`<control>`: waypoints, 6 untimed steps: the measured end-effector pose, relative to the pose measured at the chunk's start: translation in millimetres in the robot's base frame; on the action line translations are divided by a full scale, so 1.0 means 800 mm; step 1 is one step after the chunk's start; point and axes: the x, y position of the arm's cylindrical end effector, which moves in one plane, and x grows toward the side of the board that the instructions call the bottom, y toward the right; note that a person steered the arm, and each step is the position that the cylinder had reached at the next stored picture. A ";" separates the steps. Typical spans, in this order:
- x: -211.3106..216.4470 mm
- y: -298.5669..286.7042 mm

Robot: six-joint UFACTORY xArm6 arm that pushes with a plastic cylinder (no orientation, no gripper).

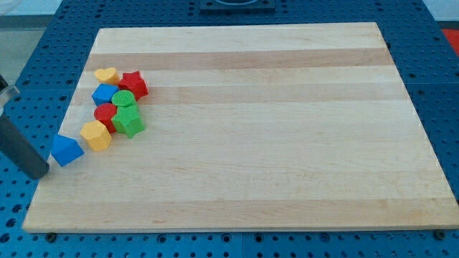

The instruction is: Keep yellow hexagon below green star

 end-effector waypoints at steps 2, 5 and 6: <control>-0.064 0.000; -0.080 0.117; -0.081 0.055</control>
